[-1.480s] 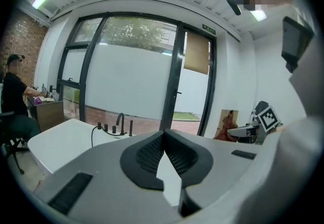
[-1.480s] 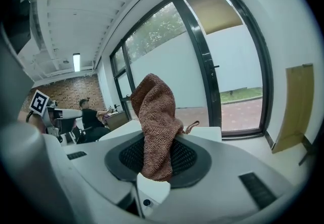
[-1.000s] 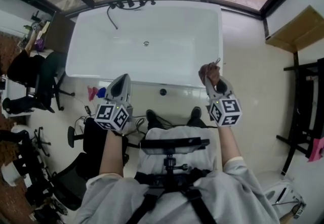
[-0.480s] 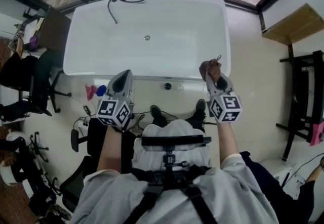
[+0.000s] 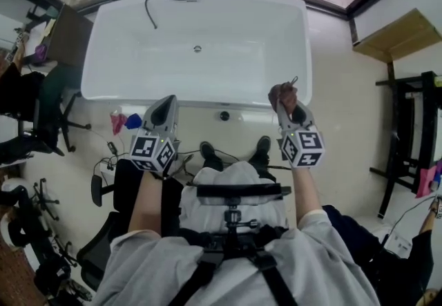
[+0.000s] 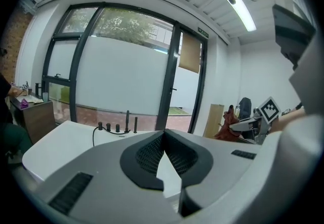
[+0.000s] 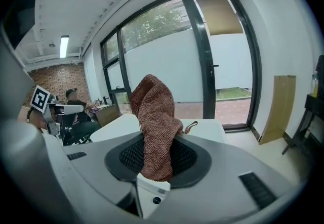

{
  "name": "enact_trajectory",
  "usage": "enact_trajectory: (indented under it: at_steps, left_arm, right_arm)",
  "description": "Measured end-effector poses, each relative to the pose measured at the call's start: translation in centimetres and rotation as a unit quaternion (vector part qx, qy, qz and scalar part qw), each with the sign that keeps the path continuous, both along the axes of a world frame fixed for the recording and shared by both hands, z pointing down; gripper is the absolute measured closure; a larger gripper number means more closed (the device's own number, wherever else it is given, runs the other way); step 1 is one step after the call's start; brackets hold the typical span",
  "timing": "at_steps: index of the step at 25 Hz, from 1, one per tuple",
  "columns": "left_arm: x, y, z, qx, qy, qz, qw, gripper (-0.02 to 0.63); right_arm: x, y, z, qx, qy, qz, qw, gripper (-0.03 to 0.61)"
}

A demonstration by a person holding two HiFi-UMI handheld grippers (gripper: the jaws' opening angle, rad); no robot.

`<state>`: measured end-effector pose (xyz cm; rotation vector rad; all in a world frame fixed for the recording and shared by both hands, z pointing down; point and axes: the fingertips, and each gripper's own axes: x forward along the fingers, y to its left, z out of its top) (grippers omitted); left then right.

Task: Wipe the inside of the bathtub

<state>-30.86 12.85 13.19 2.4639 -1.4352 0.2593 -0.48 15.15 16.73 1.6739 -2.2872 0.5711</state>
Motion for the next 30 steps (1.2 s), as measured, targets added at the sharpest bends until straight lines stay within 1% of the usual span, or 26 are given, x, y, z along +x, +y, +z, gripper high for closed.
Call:
enact_trajectory:
  at_steps: [3,10,16,22,30]
  left_arm:
    - [0.4,0.2,0.0,-0.002,0.009,-0.026,0.9996,0.607]
    - [1.4,0.7,0.0,-0.005,0.006,-0.045,0.999,0.607]
    - [1.8,1.2,0.3,-0.01,0.011,-0.047,0.9988,0.607]
    - [2.7,1.5,0.2,-0.013,0.009,-0.038,0.9991,0.607]
    - [2.4,2.0,0.3,-0.016,0.007,-0.041,0.999,0.607]
  right_arm:
    - [1.0,-0.5,-0.1,-0.001,0.01,-0.016,1.0,0.469]
    - [2.4,-2.1,0.0,-0.003,0.014,-0.03,0.999,0.471]
    - [2.4,-2.0,0.0,-0.003,0.015,-0.037,0.999,0.471]
    - [3.1,-1.4,0.2,-0.005,0.011,-0.032,0.999,0.471]
    - [3.1,-0.9,0.2,-0.006,0.011,-0.028,1.0,0.471]
